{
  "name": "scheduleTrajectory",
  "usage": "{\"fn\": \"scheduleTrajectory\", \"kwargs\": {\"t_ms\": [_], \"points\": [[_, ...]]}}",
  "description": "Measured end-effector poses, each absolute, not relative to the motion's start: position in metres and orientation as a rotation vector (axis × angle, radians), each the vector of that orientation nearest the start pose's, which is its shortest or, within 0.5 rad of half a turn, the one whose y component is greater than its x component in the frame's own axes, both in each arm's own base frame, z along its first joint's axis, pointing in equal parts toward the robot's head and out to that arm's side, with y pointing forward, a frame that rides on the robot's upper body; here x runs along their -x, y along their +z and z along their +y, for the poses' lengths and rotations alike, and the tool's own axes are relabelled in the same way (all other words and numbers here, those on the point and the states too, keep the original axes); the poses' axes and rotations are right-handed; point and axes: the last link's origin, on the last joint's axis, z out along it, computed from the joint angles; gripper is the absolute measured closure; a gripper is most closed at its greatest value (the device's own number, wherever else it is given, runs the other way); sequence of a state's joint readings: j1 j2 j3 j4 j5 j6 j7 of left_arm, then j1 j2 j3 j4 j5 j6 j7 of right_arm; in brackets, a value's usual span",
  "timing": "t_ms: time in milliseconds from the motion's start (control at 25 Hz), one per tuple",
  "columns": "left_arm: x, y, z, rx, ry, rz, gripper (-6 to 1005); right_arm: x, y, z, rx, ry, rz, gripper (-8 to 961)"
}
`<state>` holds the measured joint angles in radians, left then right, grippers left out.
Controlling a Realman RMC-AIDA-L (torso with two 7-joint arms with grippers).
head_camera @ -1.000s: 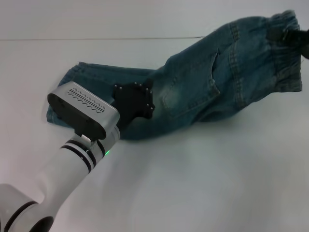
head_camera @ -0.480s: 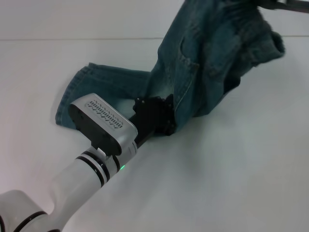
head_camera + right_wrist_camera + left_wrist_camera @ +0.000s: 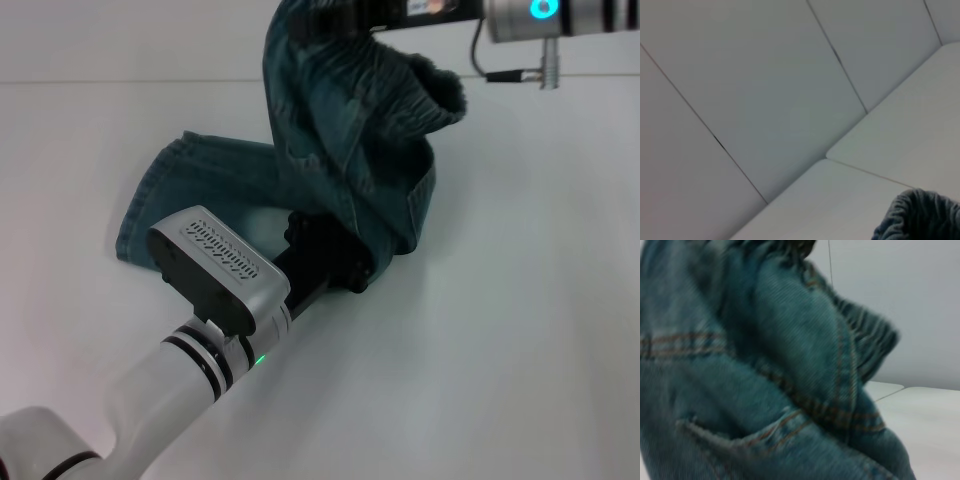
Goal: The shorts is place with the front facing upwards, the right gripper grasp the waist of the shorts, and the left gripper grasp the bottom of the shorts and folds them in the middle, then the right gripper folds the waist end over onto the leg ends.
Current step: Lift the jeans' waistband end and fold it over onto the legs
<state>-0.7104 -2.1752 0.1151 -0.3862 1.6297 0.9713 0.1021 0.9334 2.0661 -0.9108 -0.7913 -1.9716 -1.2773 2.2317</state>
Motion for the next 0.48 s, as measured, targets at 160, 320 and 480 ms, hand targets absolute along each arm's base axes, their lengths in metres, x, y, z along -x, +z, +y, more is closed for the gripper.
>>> {"fn": "scheduleTrajectory", "kwargs": {"t_ms": [160,320,480], "points": [[0.205,-0.162,0.310,2.231,-0.667,-0.357,999,-0.083,-0.013,0.444,2.679,0.644,1.019,807],[0.212,-0.157,0.305,2.187,-0.691,-0.378,999,-0.081,-0.022,0.446,2.690,0.621,1.013,804],[0.215,-0.156,0.301,2.182,-0.700,-0.382,999,-0.079,-0.029,0.447,2.694,0.606,0.998,800]]}}
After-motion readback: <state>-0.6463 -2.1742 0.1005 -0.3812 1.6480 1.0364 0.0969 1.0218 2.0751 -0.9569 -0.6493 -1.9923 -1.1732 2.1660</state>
